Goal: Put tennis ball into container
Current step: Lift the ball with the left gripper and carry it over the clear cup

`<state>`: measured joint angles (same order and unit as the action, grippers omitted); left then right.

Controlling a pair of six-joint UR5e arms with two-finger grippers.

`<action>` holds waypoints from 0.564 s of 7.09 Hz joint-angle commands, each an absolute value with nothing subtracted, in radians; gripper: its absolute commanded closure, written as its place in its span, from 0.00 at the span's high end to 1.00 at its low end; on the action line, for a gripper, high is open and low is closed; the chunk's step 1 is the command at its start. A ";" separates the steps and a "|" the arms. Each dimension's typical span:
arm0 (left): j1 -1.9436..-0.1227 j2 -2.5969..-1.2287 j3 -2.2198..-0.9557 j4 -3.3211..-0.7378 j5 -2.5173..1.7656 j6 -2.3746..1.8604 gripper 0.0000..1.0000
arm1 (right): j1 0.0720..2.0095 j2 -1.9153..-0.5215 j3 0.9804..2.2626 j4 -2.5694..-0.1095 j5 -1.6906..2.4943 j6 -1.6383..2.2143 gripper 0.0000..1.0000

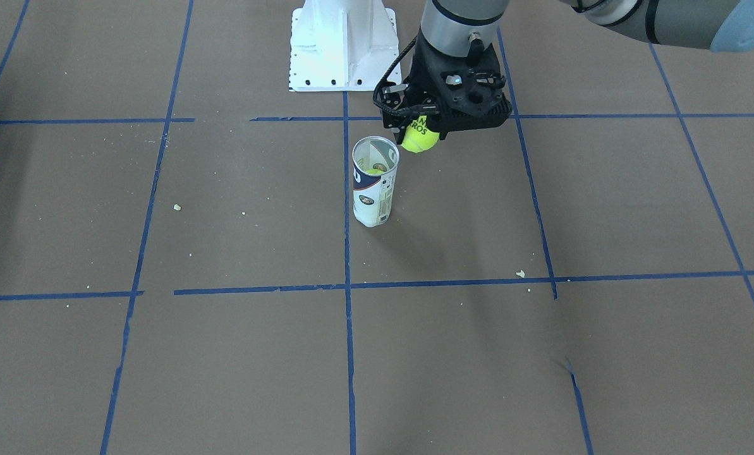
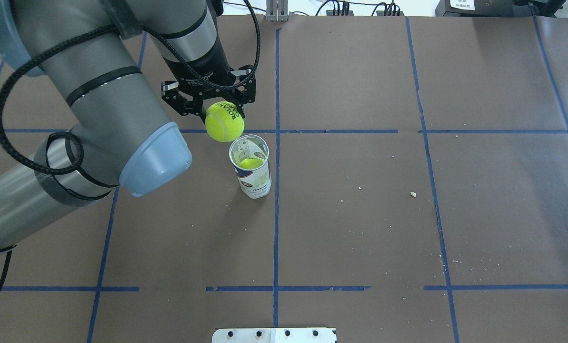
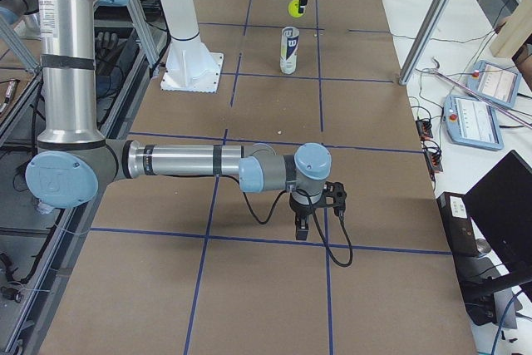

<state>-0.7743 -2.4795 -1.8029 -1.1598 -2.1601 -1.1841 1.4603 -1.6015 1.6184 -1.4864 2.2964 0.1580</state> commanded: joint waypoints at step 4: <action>-0.706 -2.470 -1.763 -1.222 -2.161 -1.206 0.00 | 1.460 -1.601 1.618 -1.486 2.296 0.158 1.00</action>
